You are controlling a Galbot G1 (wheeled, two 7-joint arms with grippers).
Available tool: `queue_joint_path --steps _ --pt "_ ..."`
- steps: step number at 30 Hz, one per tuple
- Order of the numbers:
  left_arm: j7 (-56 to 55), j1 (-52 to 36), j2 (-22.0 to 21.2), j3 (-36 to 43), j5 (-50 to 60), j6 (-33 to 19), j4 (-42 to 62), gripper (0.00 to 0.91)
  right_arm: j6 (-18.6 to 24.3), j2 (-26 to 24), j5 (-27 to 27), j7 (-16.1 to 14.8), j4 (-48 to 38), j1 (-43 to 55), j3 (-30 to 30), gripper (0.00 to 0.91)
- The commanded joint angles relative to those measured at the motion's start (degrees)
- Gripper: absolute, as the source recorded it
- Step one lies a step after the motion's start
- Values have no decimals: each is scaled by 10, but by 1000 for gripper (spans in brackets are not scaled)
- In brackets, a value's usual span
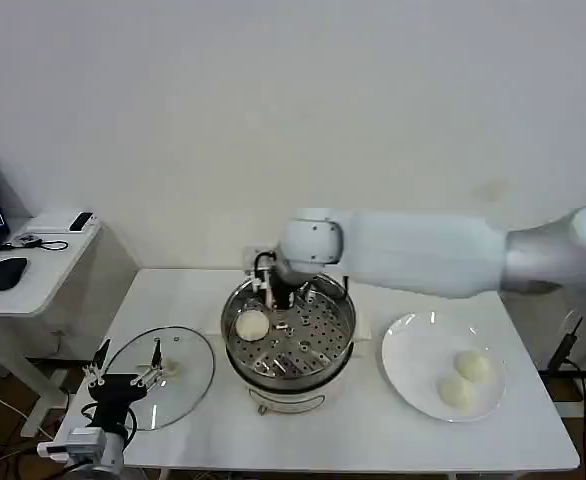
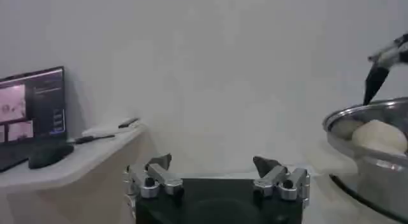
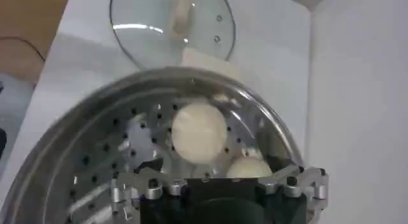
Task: Take steamed baozi put them in steamer then cover it.
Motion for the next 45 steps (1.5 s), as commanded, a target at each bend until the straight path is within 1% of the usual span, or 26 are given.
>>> queue_joint_path --steps 1,2,3,5,6,7,8,9,10,11,13,16,17,21,22,23,25,26,30,32,34,35,37,43,45 --pt "0 2 3 4 3 1 -4 907 39 -184 -77 -84 102 88 -10 907" --pt "0 1 4 4 3 2 -6 907 41 -194 -82 -86 105 91 -11 907" --pt "1 1 5 5 3 3 -7 907 49 -226 -95 -97 116 93 -14 907" --pt "0 1 6 6 3 4 -10 907 58 -261 -114 -105 125 93 -19 907" --pt "0 1 7 7 3 5 -11 907 61 -288 -124 -107 134 89 -21 907" --pt "1 1 6 8 4 6 -13 907 63 -300 -130 -109 139 85 -21 907" --pt "1 1 6 9 5 7 -14 907 72 -330 -143 -112 145 77 -22 907" --pt "1 1 5 11 5 8 -15 907 76 -346 -153 -113 149 69 -21 907" --pt "1 1 5 12 6 9 -15 907 77 -352 -156 -114 151 66 -21 907" --pt "1 0 5 13 7 9 -15 907 83 -377 -171 -116 156 50 -15 907" --pt "1 -1 4 15 8 10 -14 907 94 -398 -187 -121 158 29 -5 907" --pt "2 -2 3 16 8 10 -11 907 105 -430 -224 -129 164 -21 37 907" --pt "2 -2 3 17 8 10 -10 907 115 -443 -245 -135 163 -47 53 907" --pt "2 -1 3 17 8 10 -8 907 138 -472 -290 -145 157 -120 78 907" --pt "3 -1 3 17 8 10 -7 907 161 -484 -324 -153 150 -160 103 907" --pt "3 -2 2 16 8 10 -6 907 166 -487 -334 -154 148 -165 106 907" --pt "2 -1 2 17 8 10 -3 907 194 -498 -380 -160 136 -232 155 907" --pt "2 -1 2 17 8 10 -1 907 202 -500 -386 -164 132 -239 163 907" --pt "2 0 2 15 10 10 2 907 236 -506 -422 -178 108 -360 249 907" --pt "2 0 3 14 10 10 5 907 258 -505 -438 -185 93 -392 276 907" --pt "2 0 3 13 10 10 7 907 267 -503 -449 -191 86 -413 295 907" --pt "2 0 2 14 10 10 8 907 283 -501 -455 -198 77 -427 304 907" --pt "2 0 1 15 12 10 11 907 299 -497 -464 -205 67 -445 312 907" --pt "3 -1 -3 17 17 10 18 907 305 -484 -465 -206 56 -498 356 907" --pt "3 -1 -2 18 18 10 18 907 304 -475 -460 -209 49 -505 356 907"
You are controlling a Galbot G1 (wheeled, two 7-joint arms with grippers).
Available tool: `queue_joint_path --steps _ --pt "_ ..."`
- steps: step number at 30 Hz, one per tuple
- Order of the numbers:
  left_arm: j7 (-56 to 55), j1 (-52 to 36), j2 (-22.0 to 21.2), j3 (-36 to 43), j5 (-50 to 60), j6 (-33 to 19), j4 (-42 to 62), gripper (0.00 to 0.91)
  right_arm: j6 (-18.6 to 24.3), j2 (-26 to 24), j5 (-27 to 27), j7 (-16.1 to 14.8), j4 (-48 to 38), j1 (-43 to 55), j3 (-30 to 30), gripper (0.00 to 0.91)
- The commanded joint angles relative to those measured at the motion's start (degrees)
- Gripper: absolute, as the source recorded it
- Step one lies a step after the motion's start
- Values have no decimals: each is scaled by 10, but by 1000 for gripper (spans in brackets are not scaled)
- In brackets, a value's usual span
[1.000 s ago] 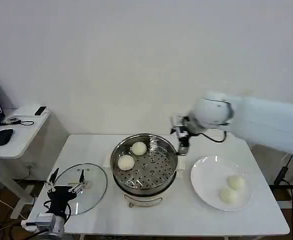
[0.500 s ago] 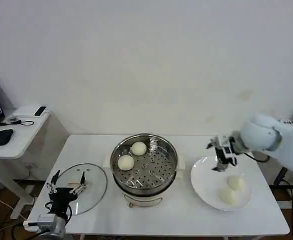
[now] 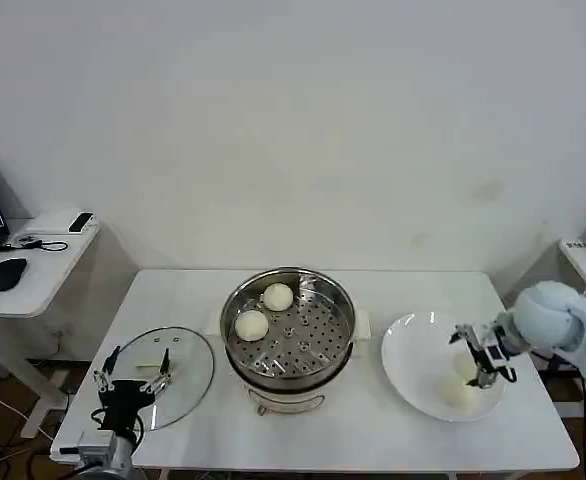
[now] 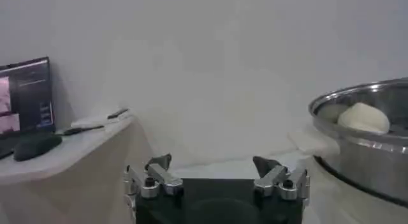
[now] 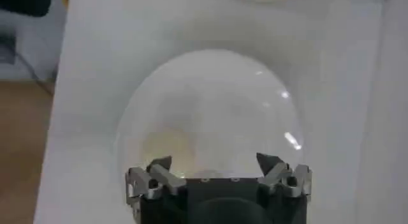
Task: Take steamed baozi put them in steamer then cover it.
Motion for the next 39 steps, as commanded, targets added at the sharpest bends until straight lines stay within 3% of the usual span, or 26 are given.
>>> queue_joint_path --steps 1,14,18,29,39 --pt "0 0 0 1 2 0 3 907 49 -3 -46 -19 -30 -133 88 907" --pt "0 1 2 -4 1 0 7 907 29 40 -52 -11 -67 -122 67 907" --pt "1 -1 3 -5 2 0 7 907 12 52 -40 -4 -78 -121 68 806" --pt "1 -1 0 -7 2 -1 5 907 -6 59 -29 -6 -83 -113 63 655" --pt "1 1 1 -7 1 -1 4 907 -4 52 -22 -30 -76 -82 57 635"
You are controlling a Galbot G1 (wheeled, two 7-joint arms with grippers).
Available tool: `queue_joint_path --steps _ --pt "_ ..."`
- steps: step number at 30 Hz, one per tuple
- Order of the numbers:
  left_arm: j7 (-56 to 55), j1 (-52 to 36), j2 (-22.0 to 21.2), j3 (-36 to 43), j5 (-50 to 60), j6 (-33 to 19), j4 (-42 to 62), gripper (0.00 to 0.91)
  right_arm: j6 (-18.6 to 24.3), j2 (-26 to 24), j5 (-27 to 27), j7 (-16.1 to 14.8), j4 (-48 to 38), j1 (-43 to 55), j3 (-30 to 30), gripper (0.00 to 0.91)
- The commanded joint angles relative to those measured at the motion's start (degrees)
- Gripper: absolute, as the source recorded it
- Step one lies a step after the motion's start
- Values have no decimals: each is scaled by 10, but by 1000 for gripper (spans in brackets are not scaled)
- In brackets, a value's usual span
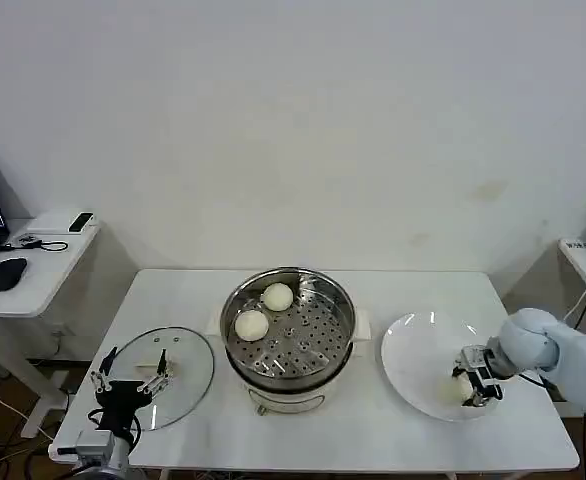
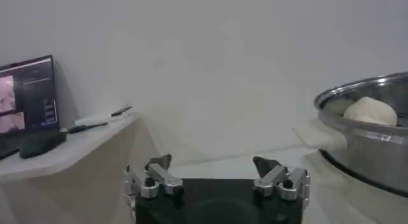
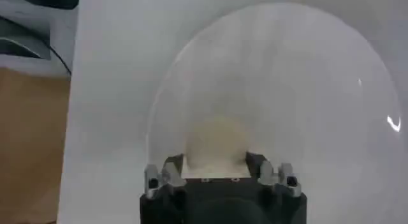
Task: Take steamed baozi put them in steamer then cover it.
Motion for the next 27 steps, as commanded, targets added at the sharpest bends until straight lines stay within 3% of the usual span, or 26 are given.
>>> queue_joint_path --steps 1,8,15,20,27 --pt "0 1 1 -1 -1 0 -1 907 0 -4 4 -21 0 31 -4 635" --pt "0 -1 2 -1 -1 0 -2 907 25 -3 32 -41 -2 151 -25 635" --pt "0 3 2 -4 2 -4 -5 907 25 35 93 -43 -13 353 -136 635" --pt "-2 7 2 -6 3 -5 -9 907 27 95 125 -41 -15 480 -220 635" --pt "-4 9 -3 -8 8 -1 -11 907 24 194 150 -30 16 523 -262 635"
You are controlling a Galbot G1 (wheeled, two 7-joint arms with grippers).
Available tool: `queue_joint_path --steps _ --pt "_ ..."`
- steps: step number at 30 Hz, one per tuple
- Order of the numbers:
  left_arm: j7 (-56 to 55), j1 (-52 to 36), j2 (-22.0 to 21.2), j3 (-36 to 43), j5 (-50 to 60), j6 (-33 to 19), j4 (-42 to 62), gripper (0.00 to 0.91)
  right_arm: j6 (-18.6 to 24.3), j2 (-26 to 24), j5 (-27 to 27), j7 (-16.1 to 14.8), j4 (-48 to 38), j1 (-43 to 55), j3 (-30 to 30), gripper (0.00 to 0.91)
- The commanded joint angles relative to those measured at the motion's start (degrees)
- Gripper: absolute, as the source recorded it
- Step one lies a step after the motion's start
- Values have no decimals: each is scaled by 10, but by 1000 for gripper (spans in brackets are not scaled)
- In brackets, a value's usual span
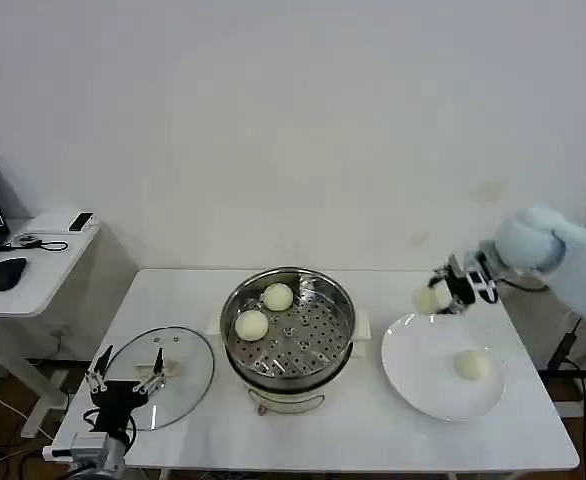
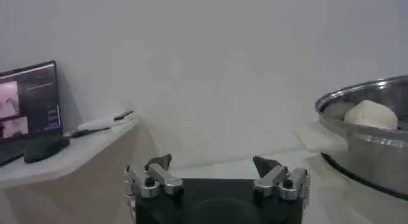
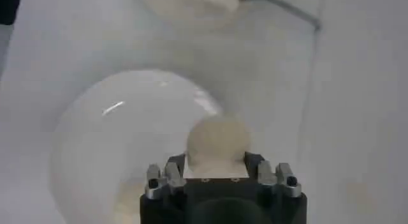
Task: Take steamed baozi put them in steamer then cover it.
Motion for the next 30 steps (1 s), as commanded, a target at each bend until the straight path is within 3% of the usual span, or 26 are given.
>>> queue_joint_path --steps 1,11,17,26,30 --pt "-2 1 -6 0 7 2 -2 907 2 120 51 4 25 166 -105 635" --pt "-3 12 -25 -9 27 -5 -6 907 31 227 42 15 67 135 -123 635" --pt "-5 19 -32 -18 27 -6 -14 907 59 276 -17 29 55 97 -131 635" --pt "-6 27 -38 -29 28 -6 -20 907 98 299 -13 48 59 59 -144 635" --pt "-6 29 -41 -27 31 -6 -20 907 103 302 -22 42 63 42 -145 645"
